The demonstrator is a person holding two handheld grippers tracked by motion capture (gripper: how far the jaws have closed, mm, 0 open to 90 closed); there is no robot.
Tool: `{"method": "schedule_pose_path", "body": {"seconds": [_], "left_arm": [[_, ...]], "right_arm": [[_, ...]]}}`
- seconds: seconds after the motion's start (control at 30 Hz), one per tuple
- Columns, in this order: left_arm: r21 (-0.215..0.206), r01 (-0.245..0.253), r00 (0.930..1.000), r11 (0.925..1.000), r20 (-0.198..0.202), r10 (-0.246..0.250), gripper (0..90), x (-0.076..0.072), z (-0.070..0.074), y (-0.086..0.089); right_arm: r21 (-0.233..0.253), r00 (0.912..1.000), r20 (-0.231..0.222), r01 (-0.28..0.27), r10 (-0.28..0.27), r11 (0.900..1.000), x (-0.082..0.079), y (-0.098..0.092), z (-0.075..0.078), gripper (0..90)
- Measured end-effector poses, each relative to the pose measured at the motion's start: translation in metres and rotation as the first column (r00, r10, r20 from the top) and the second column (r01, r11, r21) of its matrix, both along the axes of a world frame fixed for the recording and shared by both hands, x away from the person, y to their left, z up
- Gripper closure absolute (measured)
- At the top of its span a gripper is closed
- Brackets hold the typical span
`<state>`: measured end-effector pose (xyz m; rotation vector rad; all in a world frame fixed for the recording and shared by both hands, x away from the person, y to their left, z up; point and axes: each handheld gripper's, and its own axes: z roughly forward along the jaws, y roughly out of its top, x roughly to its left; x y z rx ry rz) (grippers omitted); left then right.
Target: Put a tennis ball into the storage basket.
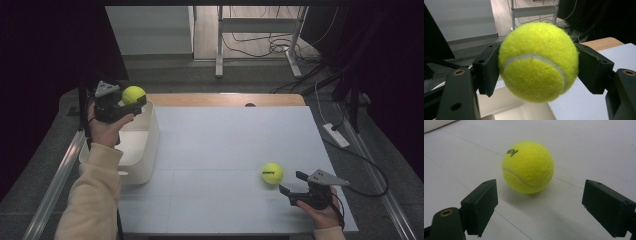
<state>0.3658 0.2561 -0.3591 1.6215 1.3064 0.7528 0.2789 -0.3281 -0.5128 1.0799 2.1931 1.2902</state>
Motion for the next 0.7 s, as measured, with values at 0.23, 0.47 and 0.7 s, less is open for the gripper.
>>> {"method": "schedule_pose_path", "body": {"seconds": [0.23, 0.47, 0.7], "left_arm": [[0.009, -0.026, 0.9995, 0.9996, -0.020, 0.026, 26.9, 0.003, -0.003, 0.008], [0.025, -0.048, 0.9976, 0.9985, -0.049, 0.050, 26.9, 0.007, -0.006, 0.017], [0.039, -0.074, 0.9928, 0.9965, -0.091, 0.077, 26.9, 0.016, -0.012, 0.025]], "right_arm": [[-0.001, 1.0000, 0.001, 0.001, -0.001, 1.000, 0.000, 0.000, 0.000, 13.2], [-0.001, 1.0000, 0.000, 0.001, -0.001, 1.000, 0.000, 0.000, 0.000, 13.2], [-0.002, 1.0000, 0.000, 0.001, -0.001, 1.000, 0.000, 0.000, 0.000, 13.2]]}}
